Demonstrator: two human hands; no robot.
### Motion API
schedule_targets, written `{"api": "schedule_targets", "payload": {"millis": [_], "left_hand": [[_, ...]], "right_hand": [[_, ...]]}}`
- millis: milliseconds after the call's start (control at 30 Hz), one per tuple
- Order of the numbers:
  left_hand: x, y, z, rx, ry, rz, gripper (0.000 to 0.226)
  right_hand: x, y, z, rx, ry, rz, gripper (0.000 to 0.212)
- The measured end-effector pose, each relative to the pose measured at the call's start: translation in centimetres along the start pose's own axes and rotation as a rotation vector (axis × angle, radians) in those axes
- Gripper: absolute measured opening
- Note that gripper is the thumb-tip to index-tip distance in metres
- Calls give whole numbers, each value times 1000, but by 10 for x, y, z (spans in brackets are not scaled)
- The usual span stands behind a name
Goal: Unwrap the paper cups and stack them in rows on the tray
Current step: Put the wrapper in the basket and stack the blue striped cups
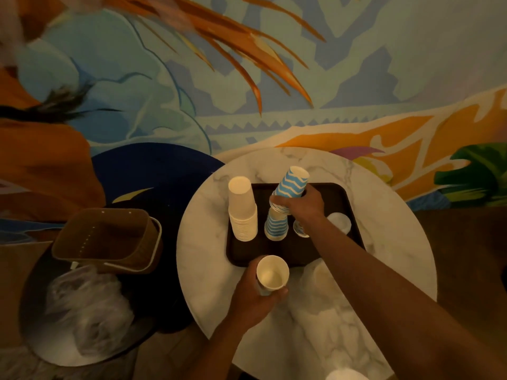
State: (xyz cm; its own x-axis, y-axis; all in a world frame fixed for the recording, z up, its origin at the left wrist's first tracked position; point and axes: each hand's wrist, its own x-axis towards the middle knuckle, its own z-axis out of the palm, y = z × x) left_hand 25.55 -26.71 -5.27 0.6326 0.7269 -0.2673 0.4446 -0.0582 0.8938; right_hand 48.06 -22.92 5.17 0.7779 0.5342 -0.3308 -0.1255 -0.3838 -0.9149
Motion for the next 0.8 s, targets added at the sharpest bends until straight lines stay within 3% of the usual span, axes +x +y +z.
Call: {"api": "schedule_targets", "payload": {"millis": [300,633,800], "left_hand": [[3,-2,0,10,-6,-42,82],[4,-1,-2,23,-23,-69,88],[4,1,-1,26,-33,-83,90]], "right_hand": [[8,25,19,-298,-8,-35,86],[5,32,16,-366,-34,-9,85],[4,33,11,-425,-34,-9,103]]}}
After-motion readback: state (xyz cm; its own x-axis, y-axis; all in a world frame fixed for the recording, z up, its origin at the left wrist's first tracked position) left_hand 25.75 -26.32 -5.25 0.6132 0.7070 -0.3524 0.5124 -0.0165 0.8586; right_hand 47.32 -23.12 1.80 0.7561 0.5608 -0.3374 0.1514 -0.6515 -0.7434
